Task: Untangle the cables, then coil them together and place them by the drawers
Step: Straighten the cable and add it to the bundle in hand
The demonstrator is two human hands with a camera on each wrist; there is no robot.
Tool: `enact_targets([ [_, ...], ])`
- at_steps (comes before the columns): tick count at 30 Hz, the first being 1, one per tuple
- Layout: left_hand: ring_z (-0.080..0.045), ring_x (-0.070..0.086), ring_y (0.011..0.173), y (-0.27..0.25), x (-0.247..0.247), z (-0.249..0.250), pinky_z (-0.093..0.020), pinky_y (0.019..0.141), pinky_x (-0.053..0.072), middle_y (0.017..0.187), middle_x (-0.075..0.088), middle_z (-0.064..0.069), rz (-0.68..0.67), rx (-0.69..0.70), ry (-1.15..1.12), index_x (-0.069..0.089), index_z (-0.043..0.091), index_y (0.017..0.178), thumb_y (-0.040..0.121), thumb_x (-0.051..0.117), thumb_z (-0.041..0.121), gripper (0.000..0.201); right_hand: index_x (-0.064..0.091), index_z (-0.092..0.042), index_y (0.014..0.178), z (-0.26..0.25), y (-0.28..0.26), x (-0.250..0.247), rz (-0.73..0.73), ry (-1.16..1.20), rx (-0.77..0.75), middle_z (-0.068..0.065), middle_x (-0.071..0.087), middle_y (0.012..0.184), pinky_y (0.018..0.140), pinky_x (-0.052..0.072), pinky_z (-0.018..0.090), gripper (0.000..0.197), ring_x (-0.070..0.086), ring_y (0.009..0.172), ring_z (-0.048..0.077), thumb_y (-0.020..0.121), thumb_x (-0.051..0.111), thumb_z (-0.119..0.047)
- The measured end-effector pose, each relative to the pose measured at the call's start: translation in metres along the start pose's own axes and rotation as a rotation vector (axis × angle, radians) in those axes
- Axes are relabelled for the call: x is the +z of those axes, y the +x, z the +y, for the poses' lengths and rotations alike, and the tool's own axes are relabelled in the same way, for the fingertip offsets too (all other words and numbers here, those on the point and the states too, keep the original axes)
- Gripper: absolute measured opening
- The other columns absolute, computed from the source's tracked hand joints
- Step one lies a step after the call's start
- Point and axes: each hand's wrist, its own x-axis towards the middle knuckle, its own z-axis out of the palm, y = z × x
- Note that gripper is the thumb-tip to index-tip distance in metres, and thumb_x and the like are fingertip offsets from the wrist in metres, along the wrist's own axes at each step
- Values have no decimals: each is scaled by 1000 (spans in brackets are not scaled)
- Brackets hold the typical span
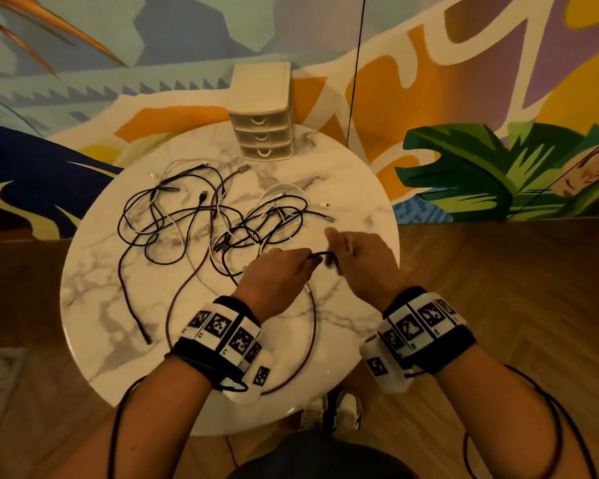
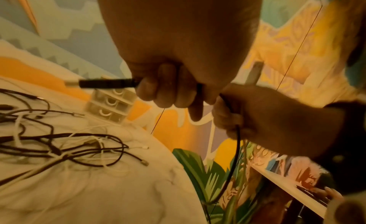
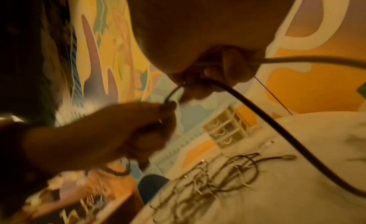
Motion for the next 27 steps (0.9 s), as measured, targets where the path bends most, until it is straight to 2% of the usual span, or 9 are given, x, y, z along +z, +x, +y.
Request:
enact_targets([
  [4, -25, 54, 63, -3, -5, 11, -34, 55, 41, 68, 55, -1, 0, 173, 161, 46, 24, 103, 98, 33, 42, 23, 32, -22, 49, 31, -2, -8, 29, -177, 76, -4, 36, 50, 59, 30, 32, 54, 38, 54, 22, 98, 35, -44],
  [7, -25, 55, 67, -4, -2, 21, -30, 58, 36, 77, 56, -4, -89, 246, 437, 49, 25, 112, 100, 31, 37, 25, 32, -20, 50, 51, -2, -16, 157, -150, 140, -6, 37, 50, 53, 24, 32, 54, 39, 56, 22, 98, 37, -44],
  [9, -27, 61, 83, -1, 3, 24, -30, 63, 39, 96, 62, -6, -206, 256, 555, 53, 26, 121, 101, 32, 29, 29, 34, -19, 50, 57, -3, -24, 226, -182, 196, -4, 38, 51, 52, 27, 31, 55, 39, 55, 21, 98, 35, -48],
  [12, -27, 62, 94, 9, -8, 19, -32, 72, 48, 105, 64, -5, -205, 190, 533, 59, 30, 119, 99, 37, 29, 30, 41, -18, 54, 73, -16, -29, 259, -229, 202, 4, 48, 57, 57, 36, 33, 54, 46, 59, 26, 98, 33, -48],
  [15, -16, 61, 85, 24, -34, 27, -27, 71, 44, 91, 67, 3, -91, 163, 148, 68, 24, 100, 95, 50, 31, 21, 50, -18, 61, 96, -44, -19, 175, -283, 227, 8, 56, 62, 58, 40, 34, 53, 53, 62, 30, 96, 27, -50],
  [18, -3, 54, 57, 20, -34, 57, -25, 58, 43, 67, 62, 5, -57, 146, -371, 65, 17, 85, 90, 59, 21, 9, 65, -17, 78, 104, -59, 4, 71, -310, 236, 8, 64, 71, 62, 47, 34, 55, 60, 68, 29, 97, 27, -51],
  [22, -21, 59, 57, 4, -25, 64, -29, 46, 48, 76, 68, -18, -253, 95, -915, 56, 4, 88, 91, 56, 6, 4, 68, -18, 89, 108, -63, 15, 34, -318, 278, 7, 68, 80, 67, 53, 38, 58, 62, 73, 27, 96, 22, -54],
  [25, -23, 59, 62, 0, -21, 55, -29, 50, 48, 79, 66, -16, -268, 89, -1141, 59, 5, 93, 93, 49, 1, 11, 63, -16, 81, 113, -64, 7, 54, -262, 315, 7, 66, 78, 67, 50, 40, 54, 60, 73, 29, 99, 24, -48],
  [27, -21, 56, 57, 2, -10, 58, -29, 51, 47, 69, 60, -11, -219, 56, -1115, 60, 5, 92, 95, 47, 5, 13, 57, -21, 74, 109, -63, 0, 30, -70, 330, 5, 61, 75, 69, 47, 42, 41, 57, 74, 29, 99, 29, -37],
])
